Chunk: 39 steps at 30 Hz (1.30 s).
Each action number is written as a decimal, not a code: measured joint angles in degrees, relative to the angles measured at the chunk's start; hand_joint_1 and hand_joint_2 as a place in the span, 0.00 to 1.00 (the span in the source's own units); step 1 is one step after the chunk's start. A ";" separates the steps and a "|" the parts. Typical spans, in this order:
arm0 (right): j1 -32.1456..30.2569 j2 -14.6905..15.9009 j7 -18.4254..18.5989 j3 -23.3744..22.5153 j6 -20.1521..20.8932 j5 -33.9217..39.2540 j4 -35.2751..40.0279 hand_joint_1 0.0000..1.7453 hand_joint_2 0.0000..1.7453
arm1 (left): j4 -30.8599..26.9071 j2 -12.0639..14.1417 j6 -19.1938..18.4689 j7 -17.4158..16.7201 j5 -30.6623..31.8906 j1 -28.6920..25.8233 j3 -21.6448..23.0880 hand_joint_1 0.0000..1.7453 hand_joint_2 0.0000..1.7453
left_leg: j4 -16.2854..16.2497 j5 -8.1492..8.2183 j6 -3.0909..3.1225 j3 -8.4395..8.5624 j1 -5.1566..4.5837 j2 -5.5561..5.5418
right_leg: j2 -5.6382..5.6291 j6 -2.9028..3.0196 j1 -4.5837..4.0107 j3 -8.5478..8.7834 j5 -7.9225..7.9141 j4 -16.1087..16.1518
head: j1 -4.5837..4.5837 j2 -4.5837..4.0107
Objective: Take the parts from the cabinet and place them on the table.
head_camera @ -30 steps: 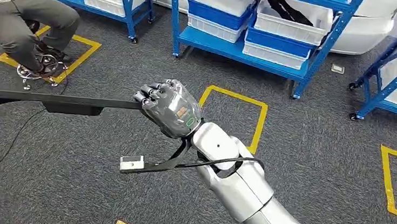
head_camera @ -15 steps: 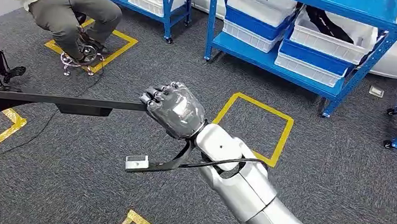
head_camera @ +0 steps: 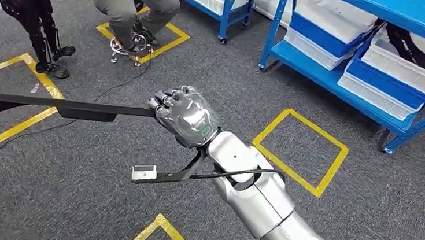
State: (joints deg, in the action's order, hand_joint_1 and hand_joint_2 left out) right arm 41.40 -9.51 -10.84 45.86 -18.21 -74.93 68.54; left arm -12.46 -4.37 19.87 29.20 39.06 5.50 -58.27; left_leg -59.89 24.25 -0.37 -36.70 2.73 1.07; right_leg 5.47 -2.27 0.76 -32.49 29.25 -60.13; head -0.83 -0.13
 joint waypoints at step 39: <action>-0.48 0.81 0.66 -0.72 1.57 -1.29 -0.02 0.99 1.00 | -0.07 0.07 -0.42 -0.35 1.14 0.72 -0.09 0.00 1.00 | 0.59 -1.47 0.93 -0.93 -0.82 -6.09 | -6.77 0.44 -0.01 -1.10 0.43 -2.81 | 0.51 0.00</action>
State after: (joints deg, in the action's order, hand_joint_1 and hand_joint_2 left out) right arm 40.92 -8.70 -10.19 45.13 -16.63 -76.22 68.52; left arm -12.52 -4.30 19.45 28.85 40.20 6.23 -58.36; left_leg -59.30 22.78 0.56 -37.63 1.91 -5.02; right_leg -1.30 -1.83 0.74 -33.58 29.68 -62.95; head -0.33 -0.13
